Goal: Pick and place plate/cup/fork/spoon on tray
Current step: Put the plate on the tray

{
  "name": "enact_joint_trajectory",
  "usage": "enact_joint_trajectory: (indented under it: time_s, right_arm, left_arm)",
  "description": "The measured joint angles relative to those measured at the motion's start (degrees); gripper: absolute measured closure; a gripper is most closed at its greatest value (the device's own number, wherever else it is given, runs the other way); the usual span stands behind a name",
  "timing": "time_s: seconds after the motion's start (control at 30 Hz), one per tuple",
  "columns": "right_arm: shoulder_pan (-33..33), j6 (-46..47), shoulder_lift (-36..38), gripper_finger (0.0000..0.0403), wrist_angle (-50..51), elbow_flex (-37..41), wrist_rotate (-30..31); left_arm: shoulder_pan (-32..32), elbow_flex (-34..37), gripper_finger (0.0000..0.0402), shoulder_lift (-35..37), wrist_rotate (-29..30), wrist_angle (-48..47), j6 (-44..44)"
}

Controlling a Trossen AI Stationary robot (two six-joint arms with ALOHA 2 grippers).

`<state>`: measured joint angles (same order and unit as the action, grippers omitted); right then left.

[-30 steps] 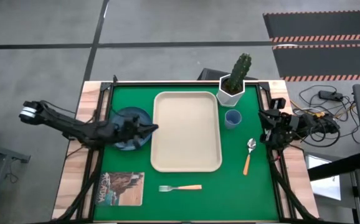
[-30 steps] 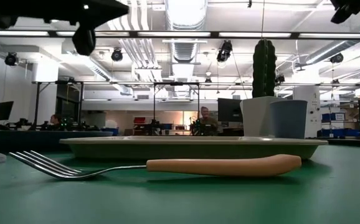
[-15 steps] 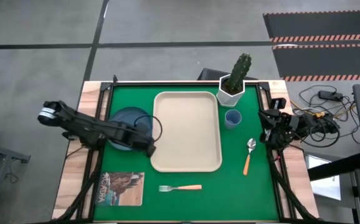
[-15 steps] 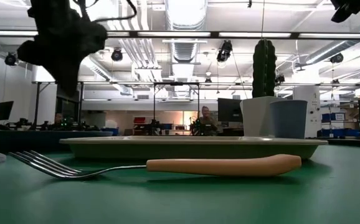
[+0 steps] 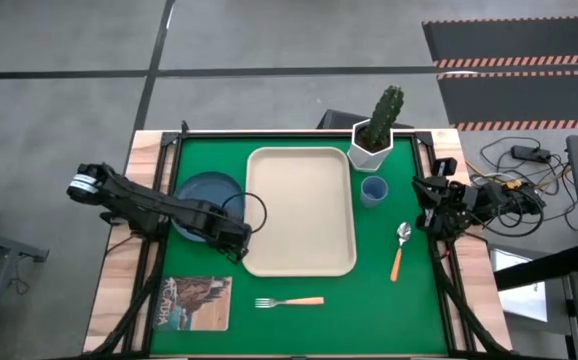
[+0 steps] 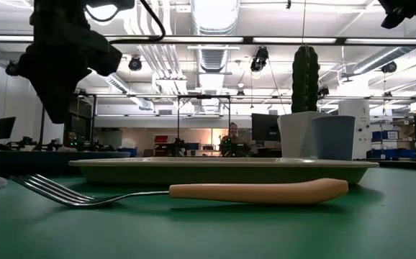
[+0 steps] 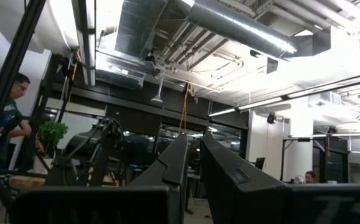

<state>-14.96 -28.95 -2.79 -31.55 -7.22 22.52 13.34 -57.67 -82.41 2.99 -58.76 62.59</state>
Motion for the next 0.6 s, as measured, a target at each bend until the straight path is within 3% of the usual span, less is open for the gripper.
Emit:
enact_joint_trajectory:
  time_s: [0.13,0.27,0.6]
  right_arm:
    - [0.0,0.2,0.0,0.0370,0.2,0.0,0.0]
    - [0.0,1.2,0.0,0.0370,0.9,0.0,0.0]
    - [0.0,2.4,0.0,0.0370,1.3,0.0,0.0]
  left_arm:
    - [-0.2,2.0,0.0305,-0.1,4.9,0.0,-2.0]
    - [-1.2,6.3,0.0273,-0.1,5.6,1.9,-1.9]
    - [-2.1,13.9,0.0268,-0.1,8.8,9.6,-1.9]
